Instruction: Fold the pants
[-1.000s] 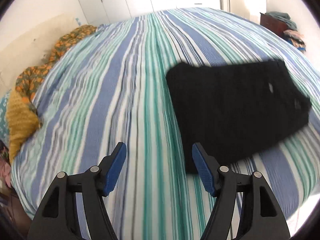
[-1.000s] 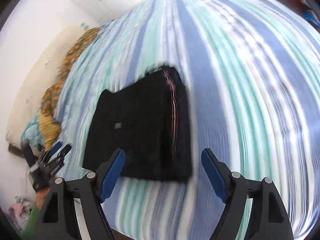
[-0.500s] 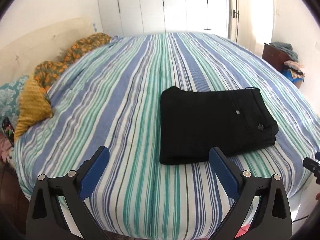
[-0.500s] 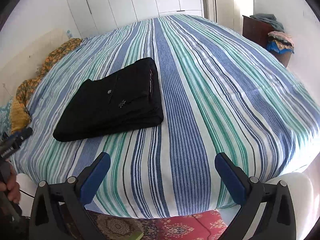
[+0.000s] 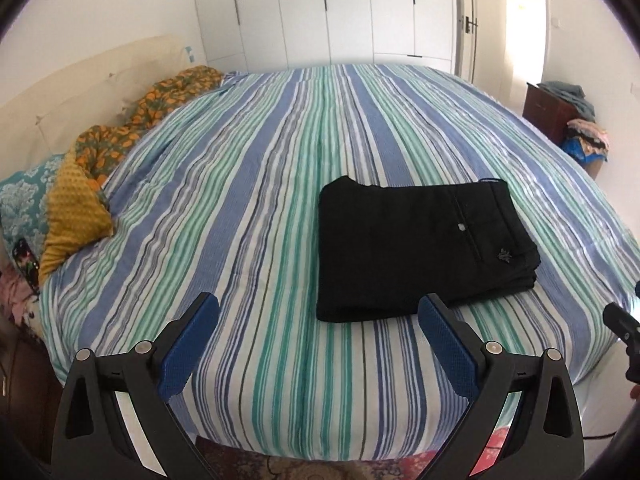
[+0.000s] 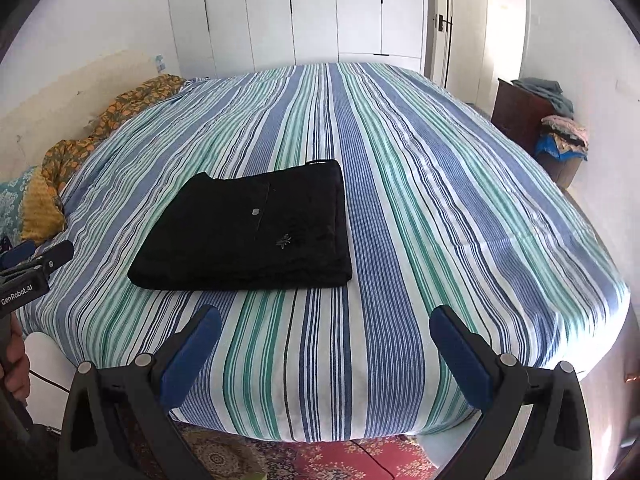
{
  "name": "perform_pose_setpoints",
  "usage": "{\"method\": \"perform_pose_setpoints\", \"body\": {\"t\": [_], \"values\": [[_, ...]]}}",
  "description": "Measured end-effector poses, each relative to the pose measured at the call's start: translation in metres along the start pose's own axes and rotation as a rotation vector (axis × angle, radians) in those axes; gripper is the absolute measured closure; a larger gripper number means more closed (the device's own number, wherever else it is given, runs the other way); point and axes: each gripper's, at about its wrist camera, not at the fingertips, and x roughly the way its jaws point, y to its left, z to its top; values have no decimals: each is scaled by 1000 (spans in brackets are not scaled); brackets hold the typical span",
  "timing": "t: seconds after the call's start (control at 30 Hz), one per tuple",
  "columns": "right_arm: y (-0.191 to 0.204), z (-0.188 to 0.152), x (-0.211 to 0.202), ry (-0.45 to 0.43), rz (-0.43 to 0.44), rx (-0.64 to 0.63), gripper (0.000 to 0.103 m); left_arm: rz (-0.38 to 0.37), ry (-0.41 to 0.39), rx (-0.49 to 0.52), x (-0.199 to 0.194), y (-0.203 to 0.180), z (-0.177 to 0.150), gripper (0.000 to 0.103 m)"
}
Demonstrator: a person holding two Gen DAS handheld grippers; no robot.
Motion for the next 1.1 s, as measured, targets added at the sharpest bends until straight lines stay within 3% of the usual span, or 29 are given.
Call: {"method": "perform_pose_setpoints", "body": {"t": [0.07, 0.23, 0.5, 0.63, 0.9, 1.1], "values": [[3, 0, -3, -10, -9, -17, 0, -53, 31, 29, -2, -3, 2, 3], [10, 1, -13, 4, -20, -53, 0, 20, -16, 83, -25, -7, 1, 3], [27, 10, -46, -4, -13, -90, 0, -29, 47, 38, -41, -7, -7, 1], [37, 16, -59, -21, -9, -125, 0, -34, 35, 36, -52, -8, -10, 1], [44, 10, -50, -6, -28, -136, 0, 55, 41, 30, -55, -6, -11, 1], [50, 7, -52, -24, -52, -176, 0, -8, 78, 36, -51, -10, -18, 1]]}}
